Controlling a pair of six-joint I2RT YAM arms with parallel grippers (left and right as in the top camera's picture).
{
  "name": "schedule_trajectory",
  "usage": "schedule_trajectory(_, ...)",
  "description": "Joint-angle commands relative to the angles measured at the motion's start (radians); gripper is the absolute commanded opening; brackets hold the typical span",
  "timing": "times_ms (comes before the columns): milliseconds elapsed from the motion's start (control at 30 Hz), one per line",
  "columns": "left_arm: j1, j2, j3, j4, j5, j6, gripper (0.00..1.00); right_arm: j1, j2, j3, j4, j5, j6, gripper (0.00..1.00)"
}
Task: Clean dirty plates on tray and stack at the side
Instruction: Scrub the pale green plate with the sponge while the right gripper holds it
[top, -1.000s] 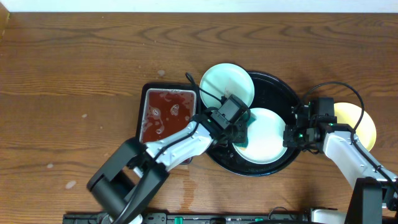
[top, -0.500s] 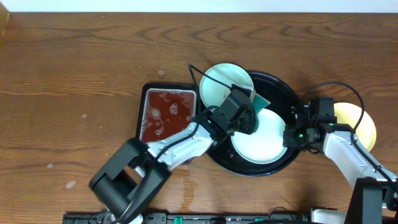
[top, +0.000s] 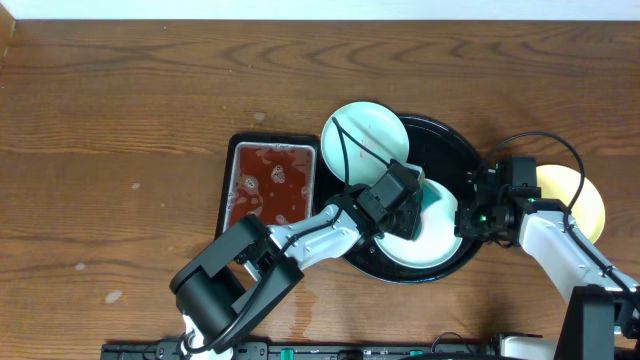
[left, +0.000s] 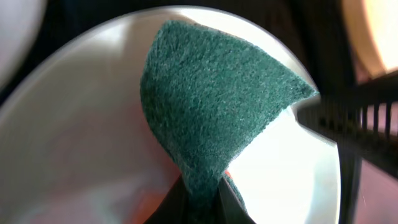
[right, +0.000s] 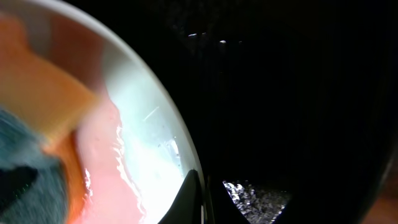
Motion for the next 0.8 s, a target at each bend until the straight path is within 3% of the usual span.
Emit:
schedule_trajectory(0,-0.016,0.016,-0.023,-0.111,0.119,0.0,0.07,0.01,-0.003,-0.006,0.005,0.018,-0.002,0.01)
schedule_trajectory(267,0.004,-0.032,-0.023,-0.256,0.119,0.008,0.08,0.01,-0.003,-0.006,0.002,0.018,-0.002,0.01)
schedule_trajectory(533,0.034,-0.188,-0.023,-0.232,0.058,-0.009,0.07,0.01,-0.003,-0.006,0.003,0.018,-0.002,0.01)
schedule_trajectory(767,0.032,-0.176,-0.023,-0.131,0.012,-0.105,0.08,0.01,-0.003,-0.006,0.003,0.019,-0.002,0.01)
